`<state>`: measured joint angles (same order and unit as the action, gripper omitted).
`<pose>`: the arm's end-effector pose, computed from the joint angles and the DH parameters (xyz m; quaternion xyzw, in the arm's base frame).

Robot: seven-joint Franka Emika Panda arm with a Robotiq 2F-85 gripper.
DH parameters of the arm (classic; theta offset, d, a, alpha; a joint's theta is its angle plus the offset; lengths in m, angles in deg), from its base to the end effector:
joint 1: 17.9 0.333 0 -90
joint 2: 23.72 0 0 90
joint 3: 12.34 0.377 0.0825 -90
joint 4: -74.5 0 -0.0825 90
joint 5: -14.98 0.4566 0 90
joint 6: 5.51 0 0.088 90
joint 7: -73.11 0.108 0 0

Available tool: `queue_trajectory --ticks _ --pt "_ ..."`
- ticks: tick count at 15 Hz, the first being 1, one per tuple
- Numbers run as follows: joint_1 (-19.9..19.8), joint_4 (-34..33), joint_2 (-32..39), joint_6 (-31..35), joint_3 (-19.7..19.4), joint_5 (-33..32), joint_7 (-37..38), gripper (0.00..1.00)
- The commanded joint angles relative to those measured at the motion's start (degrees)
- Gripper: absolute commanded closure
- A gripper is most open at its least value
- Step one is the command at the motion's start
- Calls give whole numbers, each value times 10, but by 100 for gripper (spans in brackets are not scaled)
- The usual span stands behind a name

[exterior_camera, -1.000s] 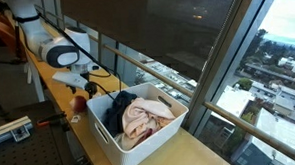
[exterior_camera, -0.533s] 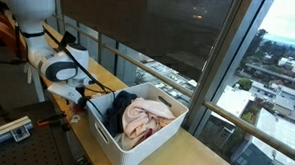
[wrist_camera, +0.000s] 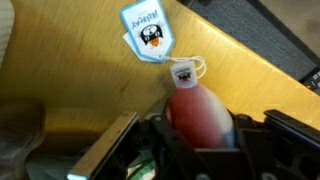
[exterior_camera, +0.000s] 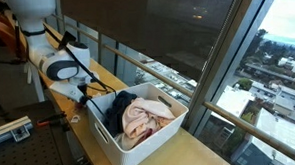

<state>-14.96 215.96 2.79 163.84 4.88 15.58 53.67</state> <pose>0.4772 0.1898 0.1094 -0.9456 -0.3176 -0.0213 0.0671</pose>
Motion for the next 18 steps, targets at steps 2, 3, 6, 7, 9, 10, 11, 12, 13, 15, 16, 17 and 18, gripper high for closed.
queue_trajectory --ticks 2,3,6,7,9,10,11,12,13,15,16,17,18 --pt "-46 23 -127 -34 46 8 -2 98" --pt "-52 16 -150 -43 46 11 -8 99" --pt "-66 -13 -208 -71 26 42 -36 96" --pt "-67 -25 -227 -85 13 55 -48 96" --pt "-100 -50 -257 -112 8 69 -69 96" --pt "-112 -66 -269 -129 0 76 -81 96" --pt "-82 -86 -276 -148 -53 83 -94 96" --pt "-85 -106 -280 -167 -74 80 -104 96" --pt "-82 -123 -278 -179 -95 70 -106 96" --pt "-78 -150 -269 -191 -125 58 -106 96" --pt "-76 -159 -265 -196 -135 58 -109 96" --pt "-74 -166 -260 -198 -142 58 -109 96" --pt "-72 -169 -256 -198 -147 56 -107 96"
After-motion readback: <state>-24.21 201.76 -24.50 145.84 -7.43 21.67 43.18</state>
